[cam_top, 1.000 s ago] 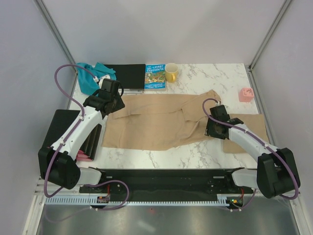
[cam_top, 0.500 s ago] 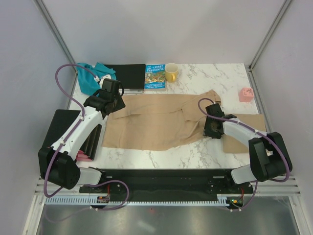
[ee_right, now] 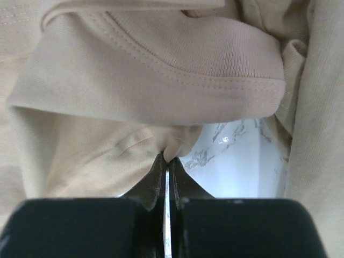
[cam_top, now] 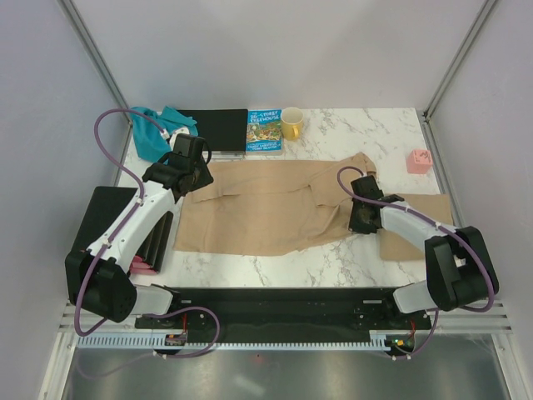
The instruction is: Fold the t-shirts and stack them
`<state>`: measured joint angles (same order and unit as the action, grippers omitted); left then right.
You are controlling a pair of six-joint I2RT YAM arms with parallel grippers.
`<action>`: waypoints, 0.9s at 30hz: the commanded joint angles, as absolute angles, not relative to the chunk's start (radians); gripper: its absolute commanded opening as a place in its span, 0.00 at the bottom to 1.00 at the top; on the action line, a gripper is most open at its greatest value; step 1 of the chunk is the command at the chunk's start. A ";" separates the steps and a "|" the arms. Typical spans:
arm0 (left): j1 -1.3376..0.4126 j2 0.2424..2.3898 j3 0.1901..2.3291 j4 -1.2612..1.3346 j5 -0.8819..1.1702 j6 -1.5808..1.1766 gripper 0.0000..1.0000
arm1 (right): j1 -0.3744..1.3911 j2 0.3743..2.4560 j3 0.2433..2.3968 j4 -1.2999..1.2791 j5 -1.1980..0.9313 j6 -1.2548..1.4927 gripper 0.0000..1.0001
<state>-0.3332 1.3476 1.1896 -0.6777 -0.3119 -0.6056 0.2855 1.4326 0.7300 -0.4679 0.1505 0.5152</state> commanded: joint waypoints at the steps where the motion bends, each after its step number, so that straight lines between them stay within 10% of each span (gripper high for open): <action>1: -0.337 1.348 1.195 -0.649 -0.319 -0.572 0.41 | 0.285 1.361 0.791 -0.498 0.109 0.488 0.00; 27: -0.341 1.365 1.187 -0.647 -0.313 -0.571 0.40 | 0.305 1.640 1.290 -0.328 -0.046 0.405 0.00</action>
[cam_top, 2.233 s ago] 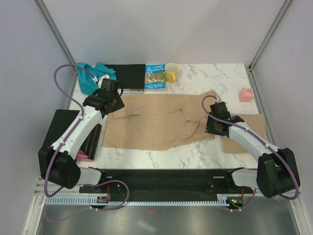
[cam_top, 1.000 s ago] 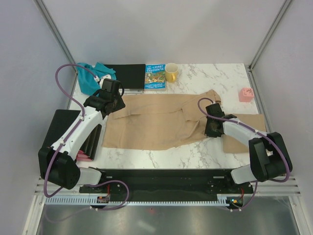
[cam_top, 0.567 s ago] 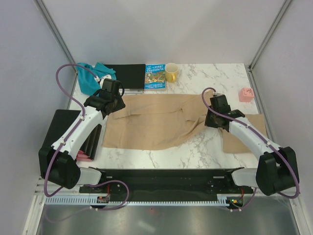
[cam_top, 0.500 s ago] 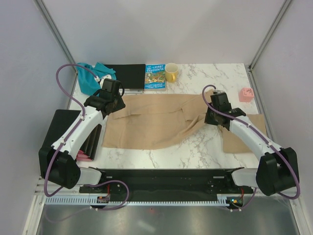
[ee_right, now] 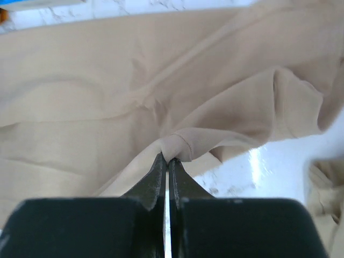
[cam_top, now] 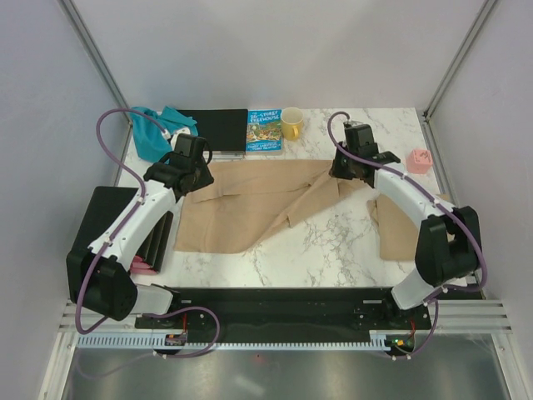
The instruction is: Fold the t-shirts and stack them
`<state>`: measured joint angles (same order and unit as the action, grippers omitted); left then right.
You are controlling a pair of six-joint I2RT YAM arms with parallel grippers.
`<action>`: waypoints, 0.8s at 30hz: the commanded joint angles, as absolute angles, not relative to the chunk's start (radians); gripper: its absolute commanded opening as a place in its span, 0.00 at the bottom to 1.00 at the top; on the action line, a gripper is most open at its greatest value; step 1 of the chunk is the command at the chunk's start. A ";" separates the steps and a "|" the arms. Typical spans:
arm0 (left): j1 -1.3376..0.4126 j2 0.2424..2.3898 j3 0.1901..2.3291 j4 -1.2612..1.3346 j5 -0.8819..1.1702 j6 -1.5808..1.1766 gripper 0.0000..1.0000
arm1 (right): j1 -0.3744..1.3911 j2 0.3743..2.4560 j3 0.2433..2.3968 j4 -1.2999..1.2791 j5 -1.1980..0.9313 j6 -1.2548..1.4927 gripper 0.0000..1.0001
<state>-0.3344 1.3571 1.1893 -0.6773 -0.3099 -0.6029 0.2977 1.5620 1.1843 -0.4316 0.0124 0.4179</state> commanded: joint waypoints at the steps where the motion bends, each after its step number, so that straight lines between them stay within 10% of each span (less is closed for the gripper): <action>1: -0.342 1.367 1.187 -0.647 -0.314 -0.569 0.40 | 0.307 1.663 1.305 -0.321 -0.054 0.406 0.00; 6: -0.344 1.368 1.186 -0.647 -0.321 -0.568 0.40 | 0.328 1.802 1.380 -0.284 -0.101 0.400 0.02; 8: -0.345 1.370 1.187 -0.647 -0.321 -0.565 0.40 | 0.333 1.827 1.388 -0.290 -0.107 0.391 0.41; 10: -0.347 1.371 1.187 -0.647 -0.322 -0.561 0.40 | 0.334 1.801 1.358 -0.287 -0.063 0.388 0.49; 24: -0.350 1.373 1.190 -0.649 -0.307 -0.563 0.39 | 0.334 1.707 1.146 -0.282 0.137 0.359 0.59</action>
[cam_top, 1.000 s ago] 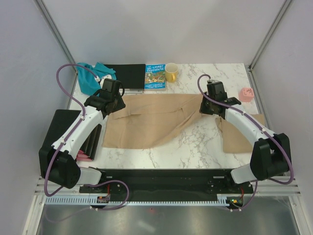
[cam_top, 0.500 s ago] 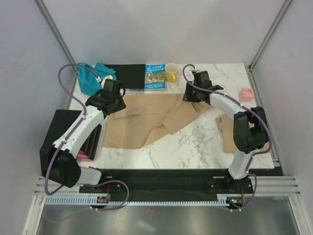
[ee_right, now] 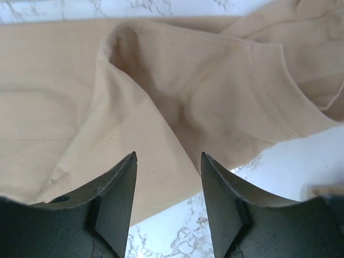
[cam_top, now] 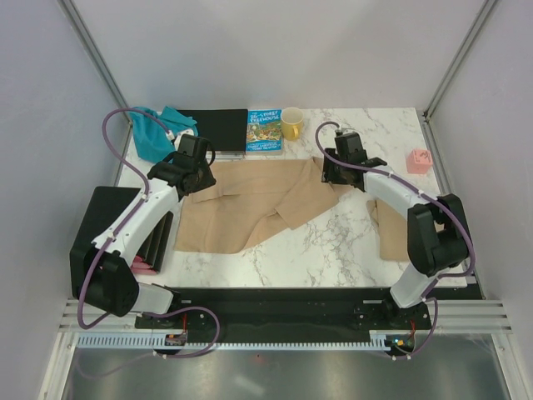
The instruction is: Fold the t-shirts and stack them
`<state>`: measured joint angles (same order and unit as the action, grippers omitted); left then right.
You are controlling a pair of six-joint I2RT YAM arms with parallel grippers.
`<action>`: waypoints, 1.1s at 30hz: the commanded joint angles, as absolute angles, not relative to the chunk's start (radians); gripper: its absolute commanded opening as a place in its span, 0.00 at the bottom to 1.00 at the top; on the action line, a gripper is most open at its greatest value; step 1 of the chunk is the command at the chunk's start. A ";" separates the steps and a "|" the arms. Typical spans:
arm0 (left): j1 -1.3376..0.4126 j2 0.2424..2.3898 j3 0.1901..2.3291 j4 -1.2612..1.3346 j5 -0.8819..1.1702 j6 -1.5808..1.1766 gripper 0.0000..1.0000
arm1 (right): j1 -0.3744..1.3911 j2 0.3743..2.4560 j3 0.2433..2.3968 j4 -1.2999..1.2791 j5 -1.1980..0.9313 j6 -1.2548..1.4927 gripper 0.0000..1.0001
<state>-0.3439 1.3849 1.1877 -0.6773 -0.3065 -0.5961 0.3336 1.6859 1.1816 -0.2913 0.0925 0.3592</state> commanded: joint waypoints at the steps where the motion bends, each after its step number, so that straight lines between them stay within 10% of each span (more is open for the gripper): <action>1: -0.350 1.371 1.187 -0.649 -0.308 -0.563 0.39 | 0.333 1.713 1.132 -0.285 0.135 0.362 0.59; 33: -0.356 1.373 1.184 -0.647 -0.310 -0.568 0.39 | 0.331 1.643 1.023 -0.340 0.112 0.385 0.55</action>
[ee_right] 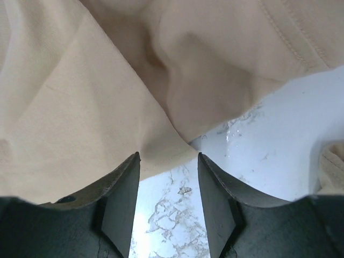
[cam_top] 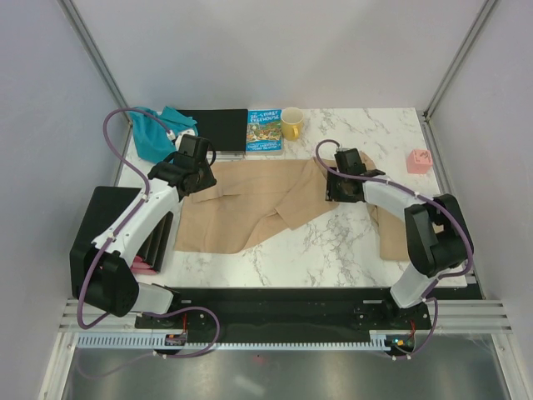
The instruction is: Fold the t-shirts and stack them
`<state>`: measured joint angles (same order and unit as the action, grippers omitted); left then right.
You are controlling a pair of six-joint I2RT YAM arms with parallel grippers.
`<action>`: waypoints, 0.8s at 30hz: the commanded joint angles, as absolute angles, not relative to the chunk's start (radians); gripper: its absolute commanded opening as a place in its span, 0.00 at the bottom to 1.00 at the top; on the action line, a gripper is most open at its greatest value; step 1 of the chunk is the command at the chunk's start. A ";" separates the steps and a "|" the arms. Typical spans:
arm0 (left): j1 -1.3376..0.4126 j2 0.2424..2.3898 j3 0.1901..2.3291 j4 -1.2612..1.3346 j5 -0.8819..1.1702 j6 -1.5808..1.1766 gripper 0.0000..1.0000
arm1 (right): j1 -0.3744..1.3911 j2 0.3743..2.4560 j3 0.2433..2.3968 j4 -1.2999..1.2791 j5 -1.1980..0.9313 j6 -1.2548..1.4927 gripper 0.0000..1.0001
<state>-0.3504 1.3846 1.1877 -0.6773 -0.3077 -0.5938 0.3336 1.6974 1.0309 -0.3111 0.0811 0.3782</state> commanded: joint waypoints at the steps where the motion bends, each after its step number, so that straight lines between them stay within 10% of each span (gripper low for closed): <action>1: -0.356 1.373 1.184 -0.647 -0.311 -0.566 0.39 | 0.331 1.643 1.022 -0.347 0.115 0.387 0.55; 24: -0.360 1.367 1.183 -0.647 -0.321 -0.565 0.39 | 0.330 1.736 0.953 -0.241 0.078 0.376 0.52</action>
<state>-0.3557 1.3846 1.1877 -0.6773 -0.3088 -0.5938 0.3336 1.7164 0.9771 -0.2890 0.1009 0.3771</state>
